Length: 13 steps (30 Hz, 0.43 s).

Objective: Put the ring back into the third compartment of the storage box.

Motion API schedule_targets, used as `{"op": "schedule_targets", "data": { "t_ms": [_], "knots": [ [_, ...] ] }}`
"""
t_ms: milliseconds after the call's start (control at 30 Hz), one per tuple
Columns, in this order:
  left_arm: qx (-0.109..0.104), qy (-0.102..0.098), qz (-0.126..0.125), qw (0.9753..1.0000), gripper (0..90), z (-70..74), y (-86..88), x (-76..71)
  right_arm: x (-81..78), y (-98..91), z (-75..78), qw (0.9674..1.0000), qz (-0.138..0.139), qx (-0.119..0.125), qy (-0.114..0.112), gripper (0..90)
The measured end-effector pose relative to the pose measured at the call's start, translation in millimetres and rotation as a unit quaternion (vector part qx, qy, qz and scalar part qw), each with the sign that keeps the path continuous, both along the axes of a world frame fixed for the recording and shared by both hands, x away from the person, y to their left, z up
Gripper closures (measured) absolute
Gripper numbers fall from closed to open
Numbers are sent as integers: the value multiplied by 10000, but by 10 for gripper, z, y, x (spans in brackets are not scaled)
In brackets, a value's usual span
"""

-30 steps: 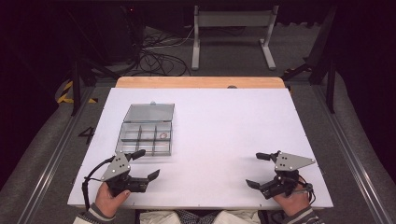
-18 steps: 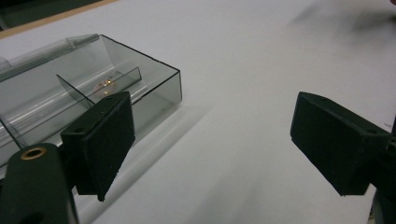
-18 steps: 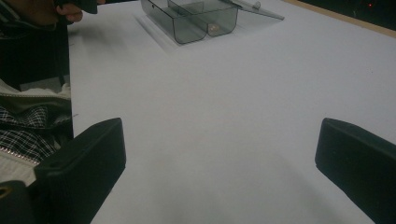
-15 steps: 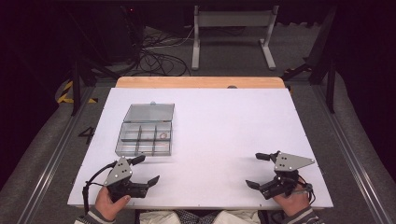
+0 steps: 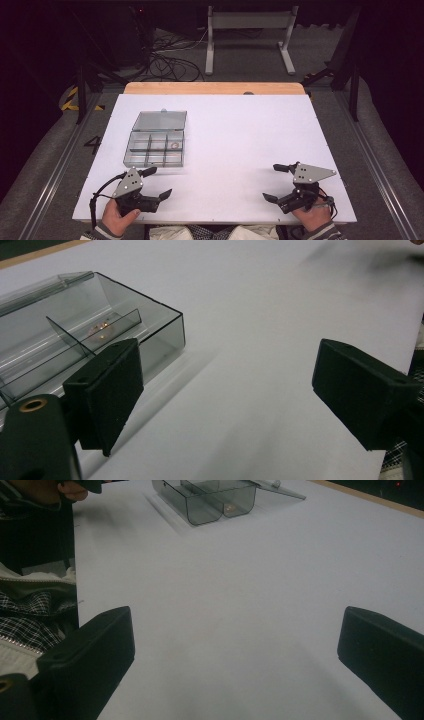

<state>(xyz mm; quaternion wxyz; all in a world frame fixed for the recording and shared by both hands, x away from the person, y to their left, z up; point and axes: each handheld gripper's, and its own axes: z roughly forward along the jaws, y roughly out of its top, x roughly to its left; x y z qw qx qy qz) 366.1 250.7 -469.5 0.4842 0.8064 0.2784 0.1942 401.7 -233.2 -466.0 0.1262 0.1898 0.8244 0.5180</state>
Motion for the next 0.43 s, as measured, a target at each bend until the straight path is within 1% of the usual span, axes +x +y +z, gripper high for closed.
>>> {"op": "schedule_targets", "data": {
  "t_ms": [333, 433],
  "knots": [
    [5, -56, 22, 10000, 135, 8, 9, -4, 0, 0, 0, 10000, 12, 11, 5, 25],
    [-47, -3, 32, 10000, 135, 12, 16, -2, 0, 1, -1, 10000, 9, 15, 7, 25]
  ]
}}
